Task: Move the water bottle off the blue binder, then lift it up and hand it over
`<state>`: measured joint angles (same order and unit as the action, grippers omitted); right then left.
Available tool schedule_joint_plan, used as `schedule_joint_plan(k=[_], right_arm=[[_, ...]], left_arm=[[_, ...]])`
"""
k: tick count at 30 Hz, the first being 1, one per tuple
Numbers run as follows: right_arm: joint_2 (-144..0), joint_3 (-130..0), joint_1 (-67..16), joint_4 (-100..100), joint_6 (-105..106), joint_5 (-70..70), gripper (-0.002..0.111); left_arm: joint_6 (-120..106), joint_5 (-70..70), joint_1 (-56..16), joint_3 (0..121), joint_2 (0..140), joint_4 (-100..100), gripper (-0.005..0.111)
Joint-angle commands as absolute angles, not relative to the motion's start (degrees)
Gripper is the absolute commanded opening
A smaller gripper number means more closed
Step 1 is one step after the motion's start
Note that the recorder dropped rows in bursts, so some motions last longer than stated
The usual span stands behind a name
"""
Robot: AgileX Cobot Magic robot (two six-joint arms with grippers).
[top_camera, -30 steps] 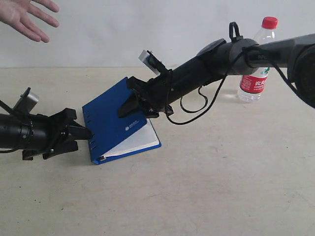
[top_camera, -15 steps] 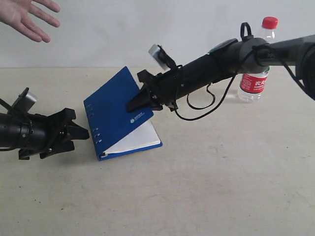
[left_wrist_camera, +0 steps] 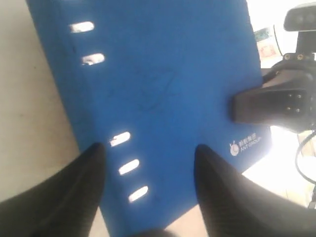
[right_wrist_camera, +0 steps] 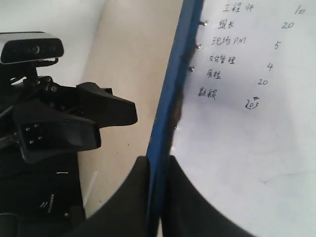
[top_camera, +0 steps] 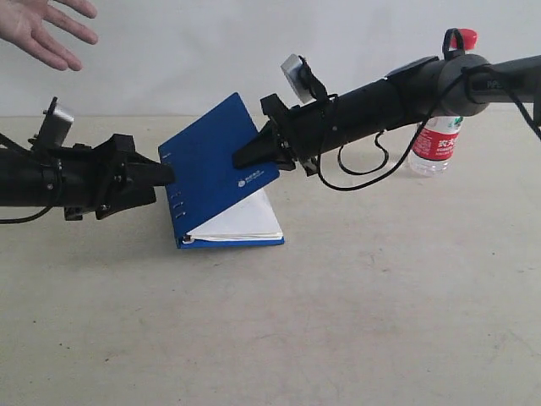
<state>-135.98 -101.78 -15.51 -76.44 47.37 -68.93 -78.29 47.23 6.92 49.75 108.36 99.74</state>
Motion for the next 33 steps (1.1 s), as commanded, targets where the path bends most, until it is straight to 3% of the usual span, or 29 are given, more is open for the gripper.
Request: schedule_joint_plan(k=[1,6,22,33], right_arm=[[-134.4,-101.8,-15.3,-77.6,48.6,-70.0,0.0],[-133.1,-101.8,-15.3,-77.8,49.0,-70.0,0.0],[-132.6,-101.8,-15.3,-78.9,47.5,-70.0,0.0],[-132.6,-101.8,-15.3,-66.2,44.0,-70.0,0.0]], left_arm=[[-79.5,45.3,6.7,50.0,108.7,99.9,0.051],[-79.5,40.7,6.7,50.1,110.1,99.9,0.051],[-81.0,63.4,6.7,57.6,120.9,99.9,0.051],[-83.6,66.5,6.7,61.3,121.4,99.9,0.047]])
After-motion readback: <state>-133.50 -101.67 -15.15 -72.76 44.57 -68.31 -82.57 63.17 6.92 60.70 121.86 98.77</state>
